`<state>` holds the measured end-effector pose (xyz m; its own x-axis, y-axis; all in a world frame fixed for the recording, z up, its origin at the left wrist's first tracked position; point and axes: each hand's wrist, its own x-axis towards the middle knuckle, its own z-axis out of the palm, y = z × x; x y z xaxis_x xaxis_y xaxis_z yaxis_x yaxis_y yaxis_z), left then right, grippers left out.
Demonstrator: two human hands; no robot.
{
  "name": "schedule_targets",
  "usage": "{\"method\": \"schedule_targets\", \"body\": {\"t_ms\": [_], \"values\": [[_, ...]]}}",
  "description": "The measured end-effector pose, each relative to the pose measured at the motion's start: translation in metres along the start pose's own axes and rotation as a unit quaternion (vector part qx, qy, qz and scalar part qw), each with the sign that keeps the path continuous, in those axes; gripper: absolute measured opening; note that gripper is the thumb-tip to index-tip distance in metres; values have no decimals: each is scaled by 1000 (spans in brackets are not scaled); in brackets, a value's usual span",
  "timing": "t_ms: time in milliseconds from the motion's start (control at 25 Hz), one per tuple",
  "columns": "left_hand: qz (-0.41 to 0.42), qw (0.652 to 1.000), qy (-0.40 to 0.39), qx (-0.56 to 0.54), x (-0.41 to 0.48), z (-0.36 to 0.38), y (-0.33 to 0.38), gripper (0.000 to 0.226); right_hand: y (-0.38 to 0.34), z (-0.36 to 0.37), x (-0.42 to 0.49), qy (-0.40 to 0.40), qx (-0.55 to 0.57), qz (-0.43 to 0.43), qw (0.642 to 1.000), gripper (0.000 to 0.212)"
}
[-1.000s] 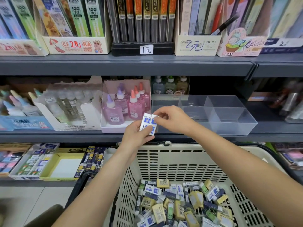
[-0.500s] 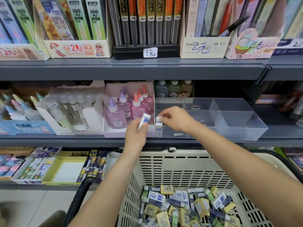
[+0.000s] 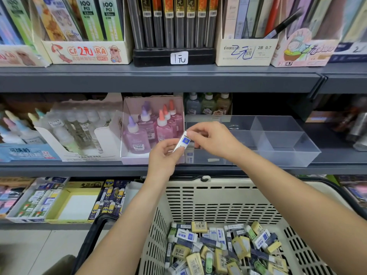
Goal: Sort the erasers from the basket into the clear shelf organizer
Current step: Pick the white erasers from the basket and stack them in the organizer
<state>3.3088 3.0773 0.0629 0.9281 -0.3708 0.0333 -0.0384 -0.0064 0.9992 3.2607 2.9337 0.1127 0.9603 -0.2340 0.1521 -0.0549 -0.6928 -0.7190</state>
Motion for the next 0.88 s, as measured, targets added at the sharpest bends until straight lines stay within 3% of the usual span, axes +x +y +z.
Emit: {"method": "schedule_targets", "body": {"t_ms": [80,200,280,400,560,880], "values": [[-5,999,-17,-29,-2,2,1,16,-2,0,-1,-7,17,13,1000,7],[8,1000,-14,-22,0,1,-4,16,0,-7,3,-8,87,53,995,14],[38,994,28,95,6,-4,-12,15,5,-15,10,44,76,59,994,11],[69,963,30,258,7,-4,-23,29,15,-17,18,83,-64,54,993,7],[139,918,8,371,3,2,-30,36,23,8,19,-8,-101,69,992,15],[172,912,8,373,3,3,-34,32,35,7,18,-145,-90,44,984,40]]}}
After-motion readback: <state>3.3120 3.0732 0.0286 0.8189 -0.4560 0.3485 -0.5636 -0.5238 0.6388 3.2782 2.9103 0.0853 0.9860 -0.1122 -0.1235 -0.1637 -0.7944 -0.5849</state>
